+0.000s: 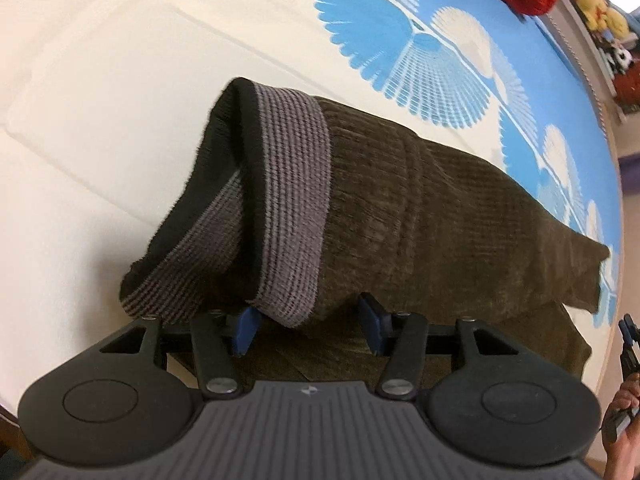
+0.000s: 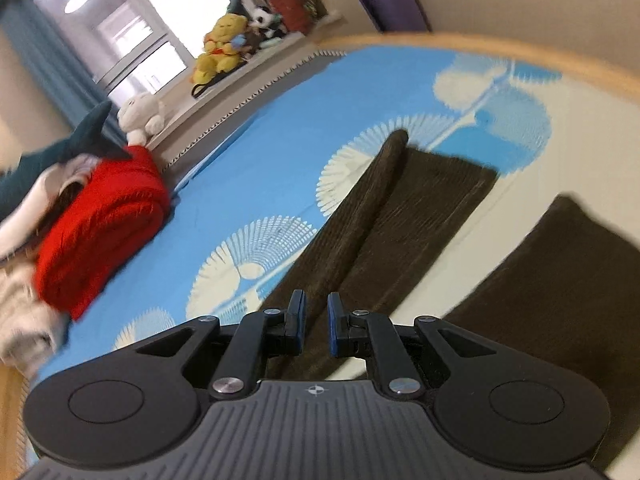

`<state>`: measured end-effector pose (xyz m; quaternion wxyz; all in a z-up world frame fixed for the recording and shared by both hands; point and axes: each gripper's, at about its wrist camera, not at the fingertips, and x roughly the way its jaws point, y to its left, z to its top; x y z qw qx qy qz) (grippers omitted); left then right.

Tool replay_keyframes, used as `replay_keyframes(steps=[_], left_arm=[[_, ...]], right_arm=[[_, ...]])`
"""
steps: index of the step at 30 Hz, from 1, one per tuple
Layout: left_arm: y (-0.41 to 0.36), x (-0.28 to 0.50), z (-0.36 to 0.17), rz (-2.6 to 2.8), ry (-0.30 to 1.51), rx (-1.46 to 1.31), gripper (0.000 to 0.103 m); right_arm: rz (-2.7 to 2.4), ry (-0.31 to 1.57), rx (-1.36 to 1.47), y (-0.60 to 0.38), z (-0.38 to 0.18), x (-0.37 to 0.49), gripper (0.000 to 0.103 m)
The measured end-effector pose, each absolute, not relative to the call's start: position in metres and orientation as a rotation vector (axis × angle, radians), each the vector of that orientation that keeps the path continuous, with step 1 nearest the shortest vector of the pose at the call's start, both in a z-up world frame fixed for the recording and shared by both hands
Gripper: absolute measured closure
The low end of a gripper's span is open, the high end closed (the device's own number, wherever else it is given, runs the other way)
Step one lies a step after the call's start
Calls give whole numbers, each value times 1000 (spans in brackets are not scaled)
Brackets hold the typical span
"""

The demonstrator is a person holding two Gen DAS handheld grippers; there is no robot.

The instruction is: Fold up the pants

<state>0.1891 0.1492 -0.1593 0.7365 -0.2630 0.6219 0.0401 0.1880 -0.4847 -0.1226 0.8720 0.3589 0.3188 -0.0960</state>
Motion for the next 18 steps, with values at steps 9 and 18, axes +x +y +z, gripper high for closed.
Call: replay_keyframes(steps=[9,18], left_arm=[[154,193,-134,178,1250,-543,73],[153,198,-119,215,1148,-475,76]], right_arm=[[-203,732,849,-497,-188,266,71],[-276,785,840,-499,-232,316,61]])
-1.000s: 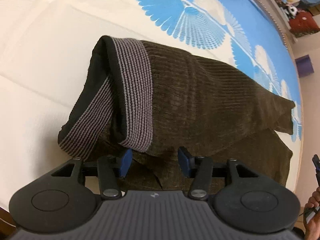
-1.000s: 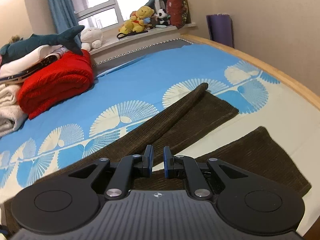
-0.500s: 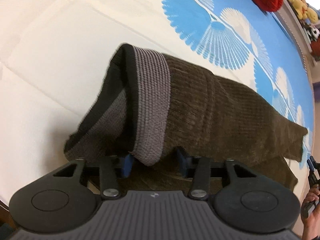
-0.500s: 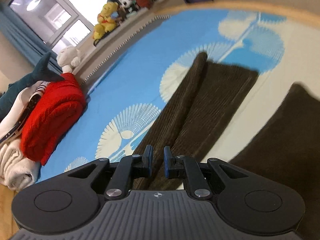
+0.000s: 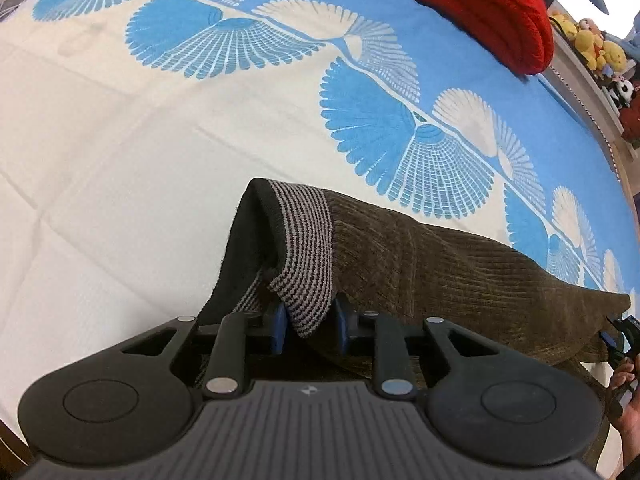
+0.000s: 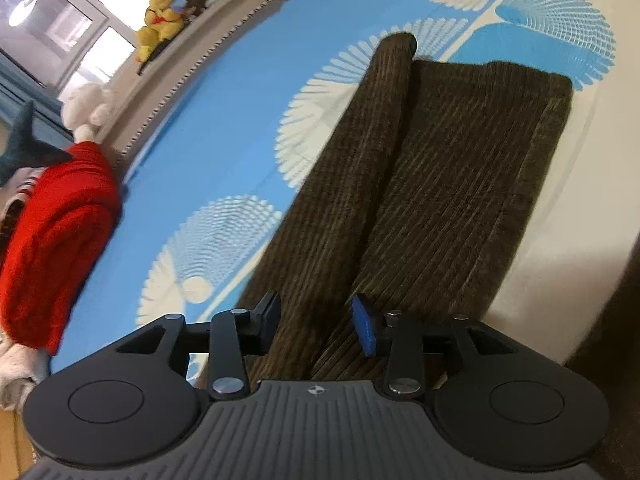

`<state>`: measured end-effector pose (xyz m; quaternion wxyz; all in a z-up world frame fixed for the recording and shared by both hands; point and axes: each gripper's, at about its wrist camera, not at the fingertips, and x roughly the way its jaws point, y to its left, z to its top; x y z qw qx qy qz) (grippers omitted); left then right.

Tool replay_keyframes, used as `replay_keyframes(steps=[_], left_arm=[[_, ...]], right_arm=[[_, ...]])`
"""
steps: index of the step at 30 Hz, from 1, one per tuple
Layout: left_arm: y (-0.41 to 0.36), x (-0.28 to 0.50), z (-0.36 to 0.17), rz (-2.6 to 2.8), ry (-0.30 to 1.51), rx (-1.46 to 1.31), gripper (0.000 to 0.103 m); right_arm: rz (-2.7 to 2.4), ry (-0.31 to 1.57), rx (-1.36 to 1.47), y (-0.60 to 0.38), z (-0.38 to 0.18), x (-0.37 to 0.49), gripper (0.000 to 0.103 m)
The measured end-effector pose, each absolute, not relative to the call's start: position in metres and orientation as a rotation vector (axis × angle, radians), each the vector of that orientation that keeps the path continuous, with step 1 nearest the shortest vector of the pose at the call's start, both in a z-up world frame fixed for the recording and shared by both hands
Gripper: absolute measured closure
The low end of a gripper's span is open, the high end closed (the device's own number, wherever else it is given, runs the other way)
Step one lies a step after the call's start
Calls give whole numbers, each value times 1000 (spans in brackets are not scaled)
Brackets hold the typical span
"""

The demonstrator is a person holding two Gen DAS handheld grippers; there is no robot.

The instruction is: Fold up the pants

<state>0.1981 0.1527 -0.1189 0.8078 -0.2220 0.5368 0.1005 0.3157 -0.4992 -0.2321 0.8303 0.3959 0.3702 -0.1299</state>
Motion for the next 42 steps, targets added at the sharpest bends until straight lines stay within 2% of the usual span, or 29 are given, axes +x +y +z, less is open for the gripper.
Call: replay_keyframes(steps=[5,6,7,8,11,18,25,30,34,36,38,40,42], left_arm=[[155,198,-118,217,1126,-470,77],[154,198,-117,217,1124,-469,77],[154,198,-117,217,1122,-465,77],[154,198,-116,218,1121,-465,77],[153,198,-114,217,1114,-460,77],[168,189,-103,211,1066,-494,79],[178,156,-86,185,1022,-461,81],[180,142,-99,161,1129,-331,81],[181,142,-124,129,1283,-311,78],[187,141,-123,146,1274,-356,74],[194,142,-122,154,1263,-409,60],[197,142,-121,171,1254,-439,56],[200,146,-120,182,1245,-456,53]], right_arm=[[-277,765,819,-497,-235,328,61],[-275,765,816,-497,-235,330,64],[-280,763,807,-497,-235,330,82],[-292,766,794,-497,-234,331,94],[-311,745,793,-499,-224,327,100],[-302,702,689,-491,-147,283,100],[-357,735,609,-490,-93,152,101],[-390,867,629,-488,-118,55,100],[-323,1013,663,-504,-163,33,96],[-357,952,703,-531,-163,22,96],[-453,868,792,-567,-160,8,91],[-519,826,868,-599,-160,1,75],[-573,793,906,-624,-162,0,73]])
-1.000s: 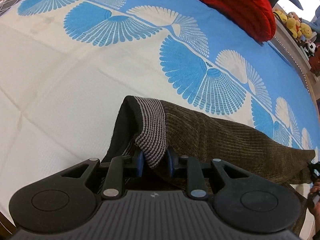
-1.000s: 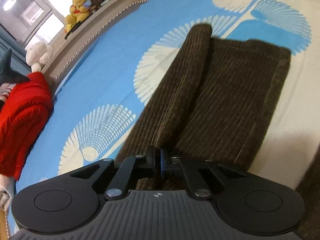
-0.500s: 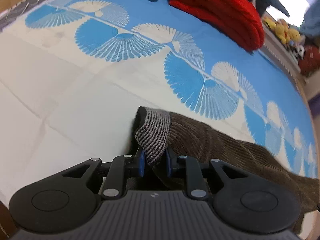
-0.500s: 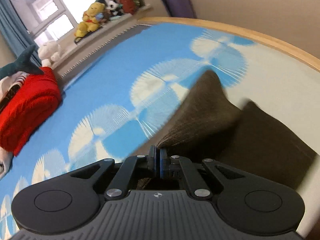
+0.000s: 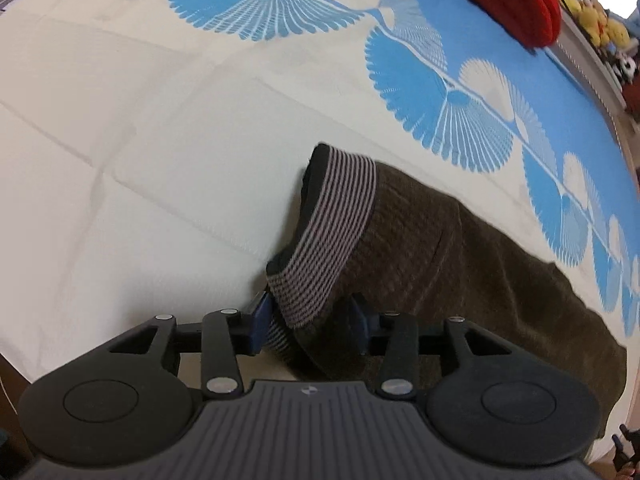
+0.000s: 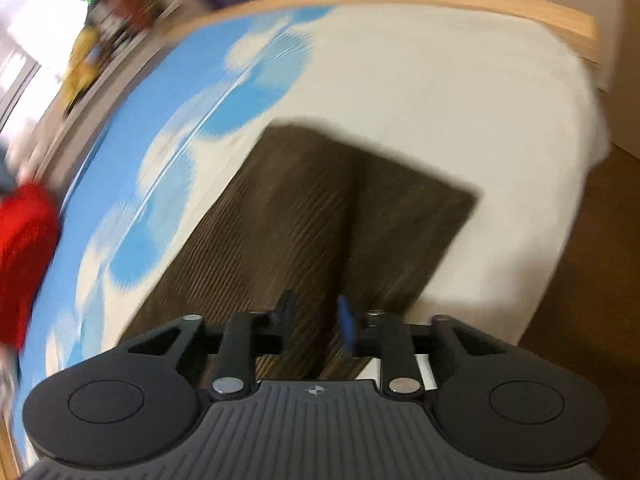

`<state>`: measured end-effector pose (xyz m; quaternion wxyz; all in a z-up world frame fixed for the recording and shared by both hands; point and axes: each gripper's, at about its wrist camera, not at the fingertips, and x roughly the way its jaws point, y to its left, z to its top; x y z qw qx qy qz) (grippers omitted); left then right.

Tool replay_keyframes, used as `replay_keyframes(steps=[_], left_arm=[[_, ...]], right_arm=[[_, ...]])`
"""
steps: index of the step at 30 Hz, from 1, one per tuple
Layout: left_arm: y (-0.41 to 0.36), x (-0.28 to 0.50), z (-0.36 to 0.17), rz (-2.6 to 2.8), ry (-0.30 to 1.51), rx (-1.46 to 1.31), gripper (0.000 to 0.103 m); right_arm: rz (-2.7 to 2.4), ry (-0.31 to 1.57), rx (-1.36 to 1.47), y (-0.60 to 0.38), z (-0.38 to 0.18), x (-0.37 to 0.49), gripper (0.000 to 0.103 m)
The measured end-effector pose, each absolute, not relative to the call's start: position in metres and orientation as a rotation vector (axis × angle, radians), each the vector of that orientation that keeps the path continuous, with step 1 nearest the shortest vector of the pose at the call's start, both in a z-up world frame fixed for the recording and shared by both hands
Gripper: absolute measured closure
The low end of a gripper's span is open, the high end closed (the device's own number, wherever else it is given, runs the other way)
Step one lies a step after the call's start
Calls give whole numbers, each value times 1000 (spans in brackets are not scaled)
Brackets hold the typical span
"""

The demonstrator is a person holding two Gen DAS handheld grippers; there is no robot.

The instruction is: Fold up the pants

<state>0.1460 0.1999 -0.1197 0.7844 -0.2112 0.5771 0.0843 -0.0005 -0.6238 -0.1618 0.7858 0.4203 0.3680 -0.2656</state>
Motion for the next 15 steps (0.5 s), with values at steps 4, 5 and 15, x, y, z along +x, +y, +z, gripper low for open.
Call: replay_keyframes(steps=[4,5,15], left_arm=[[199,152,-123,199,1264,-432,51],[199,152,-125,199,1273,-426,51],[190,158,-130,155,1272,-404,51]], right_arm=[[-582,783,1027,-650,-183,6,68],[-575,805,1058,-650,-191,9,68],[-329,1091,1120,-589,-227,49,58]])
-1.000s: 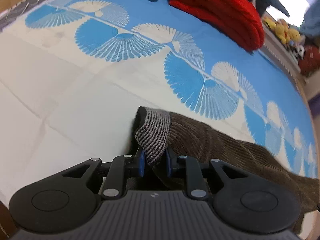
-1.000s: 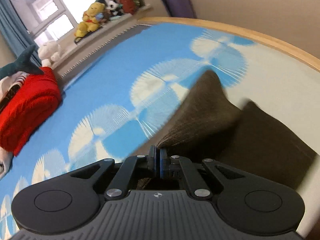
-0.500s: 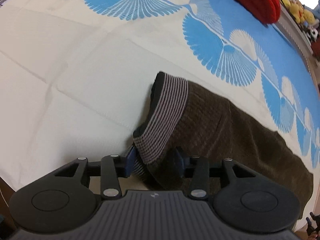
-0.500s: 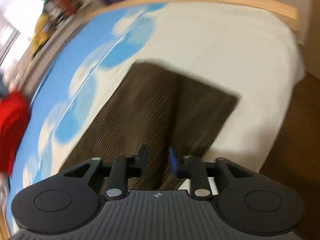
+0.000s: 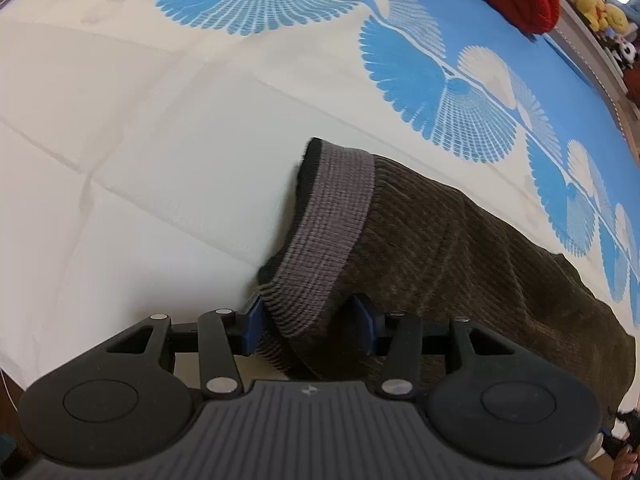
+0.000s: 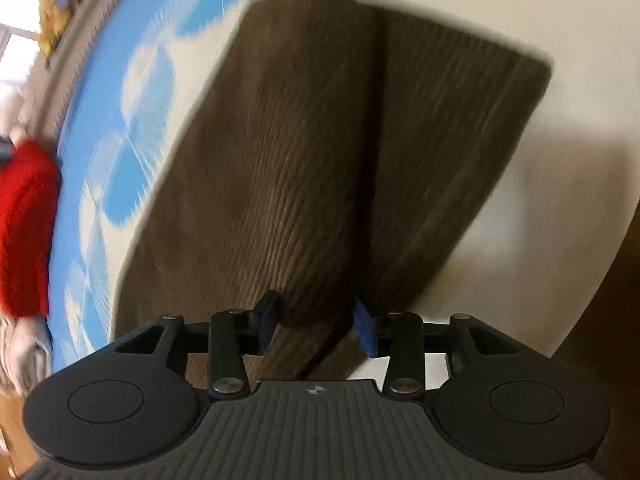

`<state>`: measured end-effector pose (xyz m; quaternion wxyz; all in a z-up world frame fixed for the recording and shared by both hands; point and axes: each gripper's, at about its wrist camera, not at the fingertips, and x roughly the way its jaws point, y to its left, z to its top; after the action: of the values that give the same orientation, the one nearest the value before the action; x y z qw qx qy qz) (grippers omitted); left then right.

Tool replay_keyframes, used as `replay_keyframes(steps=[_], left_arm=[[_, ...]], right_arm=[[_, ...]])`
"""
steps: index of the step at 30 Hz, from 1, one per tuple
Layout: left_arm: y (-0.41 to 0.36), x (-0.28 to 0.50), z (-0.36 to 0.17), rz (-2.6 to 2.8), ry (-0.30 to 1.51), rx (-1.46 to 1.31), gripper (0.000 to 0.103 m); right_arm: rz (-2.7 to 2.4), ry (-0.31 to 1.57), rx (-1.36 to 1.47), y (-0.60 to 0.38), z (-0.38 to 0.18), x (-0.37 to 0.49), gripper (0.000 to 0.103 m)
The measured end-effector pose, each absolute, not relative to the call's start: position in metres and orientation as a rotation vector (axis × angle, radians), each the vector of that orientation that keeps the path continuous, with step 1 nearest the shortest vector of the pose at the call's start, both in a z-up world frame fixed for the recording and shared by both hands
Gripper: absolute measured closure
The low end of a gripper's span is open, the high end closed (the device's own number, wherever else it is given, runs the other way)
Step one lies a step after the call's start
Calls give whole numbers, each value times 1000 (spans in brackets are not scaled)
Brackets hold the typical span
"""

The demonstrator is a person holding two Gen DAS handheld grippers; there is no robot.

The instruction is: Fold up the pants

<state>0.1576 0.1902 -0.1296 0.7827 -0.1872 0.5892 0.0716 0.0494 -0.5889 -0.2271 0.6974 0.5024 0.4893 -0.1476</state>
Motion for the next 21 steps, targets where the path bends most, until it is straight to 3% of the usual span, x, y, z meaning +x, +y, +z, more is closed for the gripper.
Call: replay_keyframes(steps=[9,12,16,20,21], left_arm=[[183,163,-139,183,1304,-334,51],[184,164,-140,183,1304,-333,51],[183,164,-140,180,1305,-330,51],[181,165,-140,182,1308,-325,52],[181,165,-140,181,1308,-320,52]], right_arm=[[-338,953,1269,-591,-229,55,58],[-397,758,1428,-613,-227,37,62],[-453,487,1430,-630,-207,17,62],[-506,684,1355,-626,-217,21,62],[-532,716,1370,-625,-222,18,68]])
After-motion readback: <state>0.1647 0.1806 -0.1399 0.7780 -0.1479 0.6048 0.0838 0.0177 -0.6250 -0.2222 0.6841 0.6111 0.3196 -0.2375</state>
